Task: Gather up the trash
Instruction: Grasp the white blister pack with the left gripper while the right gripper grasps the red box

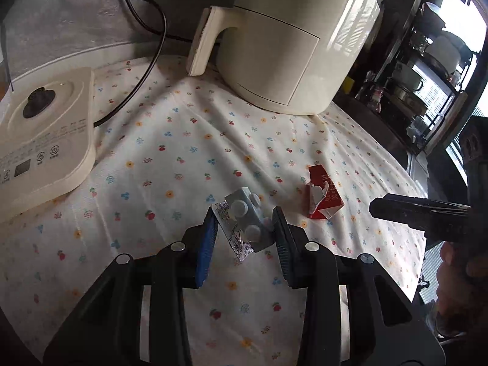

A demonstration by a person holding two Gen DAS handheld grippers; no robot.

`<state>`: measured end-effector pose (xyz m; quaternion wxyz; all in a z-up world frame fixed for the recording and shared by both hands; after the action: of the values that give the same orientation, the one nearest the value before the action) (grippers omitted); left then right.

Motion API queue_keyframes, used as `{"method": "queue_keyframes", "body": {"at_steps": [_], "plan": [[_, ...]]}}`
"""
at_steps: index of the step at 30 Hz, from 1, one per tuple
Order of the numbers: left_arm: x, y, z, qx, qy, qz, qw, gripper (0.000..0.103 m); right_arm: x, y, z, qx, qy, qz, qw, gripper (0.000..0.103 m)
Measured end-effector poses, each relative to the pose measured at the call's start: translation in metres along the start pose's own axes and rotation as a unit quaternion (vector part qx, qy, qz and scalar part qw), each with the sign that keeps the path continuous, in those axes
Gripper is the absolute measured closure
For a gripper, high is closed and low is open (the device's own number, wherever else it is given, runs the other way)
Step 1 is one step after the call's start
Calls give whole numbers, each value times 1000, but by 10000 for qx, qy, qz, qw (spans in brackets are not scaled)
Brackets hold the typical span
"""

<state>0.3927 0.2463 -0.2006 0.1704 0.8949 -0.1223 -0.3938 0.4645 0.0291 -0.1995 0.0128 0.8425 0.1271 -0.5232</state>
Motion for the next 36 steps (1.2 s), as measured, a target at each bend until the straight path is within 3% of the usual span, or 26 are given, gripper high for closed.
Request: {"method": "queue_keyframes", "body": {"at_steps": [4, 8, 9, 10, 13, 18, 24, 31, 36], "plan": [[-20, -12, 0, -173, 209, -182, 9995, 66, 17, -15, -7, -177, -107, -73, 9998, 52], [-38, -19, 1, -229, 321, -358, 9986, 66, 31, -27, -10, -309, -174, -131, 9993, 55], [-43, -20, 0, -227, 349, -396, 9984, 66, 33, -31, -10, -353, -178, -191, 9990, 64], [-48, -20, 0, -227, 377, -419, 9982, 66, 35, -35, -11, -425, -172, -276, 9986, 90], [-59, -17, -2, -181, 428, -463, 9978, 66, 31, -41, -12, -478, -22, -470, 9977, 95], [-62, 3, -5, 22, 445, -452, 9980, 66, -5, -32, -5, -474, 334, -695, 9959, 95], [-55, 49, -2, 292, 477, -233, 9982, 66, -46, 10, 18, -132, 595, -791, 9950, 95], [-27, 124, 5, 749, 160, 128, 9970, 66, -91, 82, 63, 438, 739, -631, 9943, 95], [5, 191, 22, 1283, -265, 500, 9901, 66, -113, 138, 105, 937, 703, -477, 9920, 95]]}}
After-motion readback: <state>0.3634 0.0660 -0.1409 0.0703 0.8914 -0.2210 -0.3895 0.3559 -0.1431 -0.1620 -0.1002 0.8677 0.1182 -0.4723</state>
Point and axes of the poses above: each gripper's, at about its wrist camera, not at the fingertips, and x roughly the way its jaws point, y to its right, z to its underside, the point moved 2 cm from there along x, roughly the way its jaws point, and after that the axes turned 9 degrees about z, right-handed, at the moved point
